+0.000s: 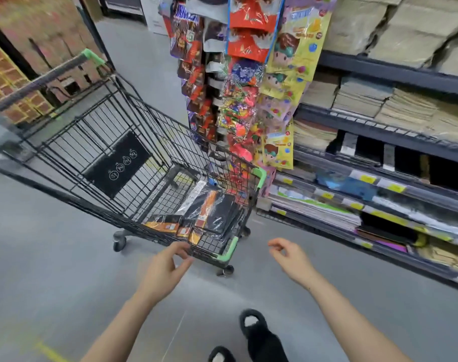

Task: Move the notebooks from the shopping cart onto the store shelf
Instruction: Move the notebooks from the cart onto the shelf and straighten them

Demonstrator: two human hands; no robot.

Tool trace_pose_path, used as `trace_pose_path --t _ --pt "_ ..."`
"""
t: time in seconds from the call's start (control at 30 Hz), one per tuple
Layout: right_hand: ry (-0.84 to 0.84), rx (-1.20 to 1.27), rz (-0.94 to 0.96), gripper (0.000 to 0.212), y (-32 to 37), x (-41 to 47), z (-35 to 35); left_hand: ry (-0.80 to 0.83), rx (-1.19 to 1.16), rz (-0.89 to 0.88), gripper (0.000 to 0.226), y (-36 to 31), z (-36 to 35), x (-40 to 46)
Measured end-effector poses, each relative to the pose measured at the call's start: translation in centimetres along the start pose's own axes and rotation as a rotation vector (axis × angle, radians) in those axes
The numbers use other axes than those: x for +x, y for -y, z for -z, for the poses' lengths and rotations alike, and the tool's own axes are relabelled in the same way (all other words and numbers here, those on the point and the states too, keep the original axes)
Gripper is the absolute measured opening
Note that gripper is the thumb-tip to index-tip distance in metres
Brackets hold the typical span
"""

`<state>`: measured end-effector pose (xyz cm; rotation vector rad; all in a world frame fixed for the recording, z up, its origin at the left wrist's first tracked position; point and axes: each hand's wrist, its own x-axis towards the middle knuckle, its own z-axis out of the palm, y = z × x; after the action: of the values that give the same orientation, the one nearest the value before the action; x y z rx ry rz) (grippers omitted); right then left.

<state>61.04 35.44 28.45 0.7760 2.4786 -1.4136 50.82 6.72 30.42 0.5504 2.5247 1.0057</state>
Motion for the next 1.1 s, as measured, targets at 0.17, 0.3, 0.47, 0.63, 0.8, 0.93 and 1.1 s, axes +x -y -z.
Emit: trace_pose_path --t 0.17,0.3,0.47,0.63,0.8,0.93,1.1 --pt "-0.004 0.013 0.030 0.014 4.0 2.8 -2.1 -0.009 -0.047 -0.004 0.021 1.6 2.2 3.9" --pt "-0.004 0.042 0.025 0.015 6.8 6.0 -4.3 0.029 -0.022 -0.029 0.022 2.8 4.2 7.9" --pt "-0.010 0.060 -0.004 0.021 9.7 11.5 -7.6 0.065 -0.017 -0.003 0.029 5.2 7.2 14.6" --pt "-0.014 0.052 -0.140 0.032 12.1 15.3 -10.4 0.148 0.009 0.058 0.034 8.1 10.0 20.3" --pt "-0.026 0.030 -0.332 0.058 12.2 18.3 -12.2 0.241 0.085 0.070 0.026 11.8 11.1 25.7" --pt "-0.121 0.032 -0.492 0.081 11.1 21.3 -14.3 0.334 0.178 0.038 0.036 14.9 8.9 30.8" --pt "-0.179 -0.099 -0.677 0.073 7.4 25.3 -19.3 0.510 0.193 0.052 0.036 20.6 3.3 35.8"
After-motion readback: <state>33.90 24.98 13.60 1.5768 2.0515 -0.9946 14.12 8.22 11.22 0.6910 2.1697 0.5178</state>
